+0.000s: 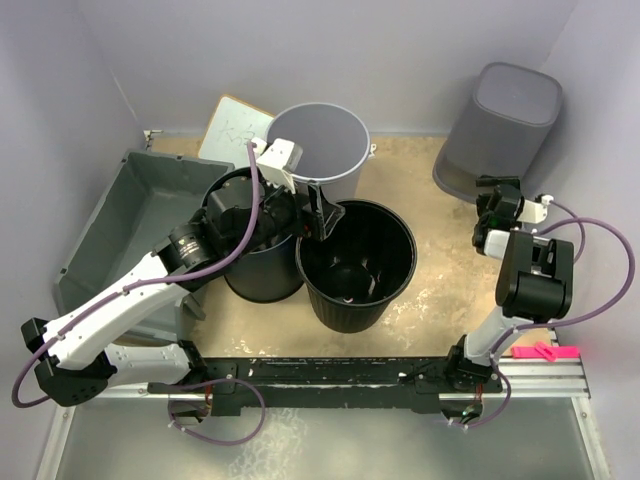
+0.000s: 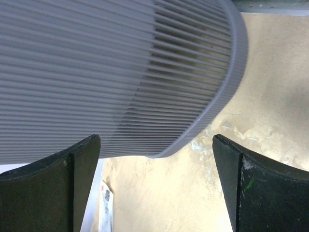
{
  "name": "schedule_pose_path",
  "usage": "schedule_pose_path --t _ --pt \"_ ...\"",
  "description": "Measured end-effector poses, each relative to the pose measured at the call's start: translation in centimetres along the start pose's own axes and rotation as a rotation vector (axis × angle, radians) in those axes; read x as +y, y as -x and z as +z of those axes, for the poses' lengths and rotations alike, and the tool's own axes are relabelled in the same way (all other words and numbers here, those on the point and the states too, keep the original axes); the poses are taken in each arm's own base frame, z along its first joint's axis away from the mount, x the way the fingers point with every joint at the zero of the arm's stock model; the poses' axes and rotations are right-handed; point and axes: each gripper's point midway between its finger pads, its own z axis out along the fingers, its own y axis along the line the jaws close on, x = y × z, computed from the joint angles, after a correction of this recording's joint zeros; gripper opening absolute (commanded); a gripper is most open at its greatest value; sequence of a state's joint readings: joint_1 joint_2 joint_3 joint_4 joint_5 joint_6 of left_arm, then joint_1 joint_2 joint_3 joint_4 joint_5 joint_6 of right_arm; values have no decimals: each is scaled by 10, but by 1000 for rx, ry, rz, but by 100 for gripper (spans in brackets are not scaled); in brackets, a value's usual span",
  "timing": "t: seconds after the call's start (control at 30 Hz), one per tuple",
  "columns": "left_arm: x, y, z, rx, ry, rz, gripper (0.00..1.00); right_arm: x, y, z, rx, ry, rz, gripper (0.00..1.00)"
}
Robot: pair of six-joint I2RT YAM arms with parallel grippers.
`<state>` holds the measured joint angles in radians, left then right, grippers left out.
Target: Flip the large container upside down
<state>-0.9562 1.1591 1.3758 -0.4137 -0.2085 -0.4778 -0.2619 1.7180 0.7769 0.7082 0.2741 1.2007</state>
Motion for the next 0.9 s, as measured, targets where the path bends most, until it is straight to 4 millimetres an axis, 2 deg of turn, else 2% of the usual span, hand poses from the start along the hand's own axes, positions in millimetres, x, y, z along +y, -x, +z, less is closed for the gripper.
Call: schedule_pose_path --t 0.1,0.17,0.33,0.4,0.47,0.57,0.7,0.8,0.9 --pt "-1 -1 0 4 -3 0 78 -6 2 1 -2 -23 -9 100" --pt "-1 -2 0 10 -8 1 78 -3 2 7 3 -27 -22 100" --pt "-1 -8 -2 34 -9 5 78 28 -8 39 66 37 -66 100" --pt "-1 -8 -2 38 -10 5 78 31 -11 37 85 63 -83 100" --pt "-1 -9 -3 41 -12 6 78 29 -13 28 99 82 -94 100" --pt "0 -11 -4 51 -12 12 78 14 -18 -11 145 104 -120 100" --pt "-2 -19 -3 89 0 52 78 1 -25 -80 234 164 -148 99" --pt "-19 -25 0 118 -11 112 78 -3 -27 -131 297 217 -178 99" --pt "-49 -38 -3 152 -37 198 78 -3 -23 -170 335 238 -221 100"
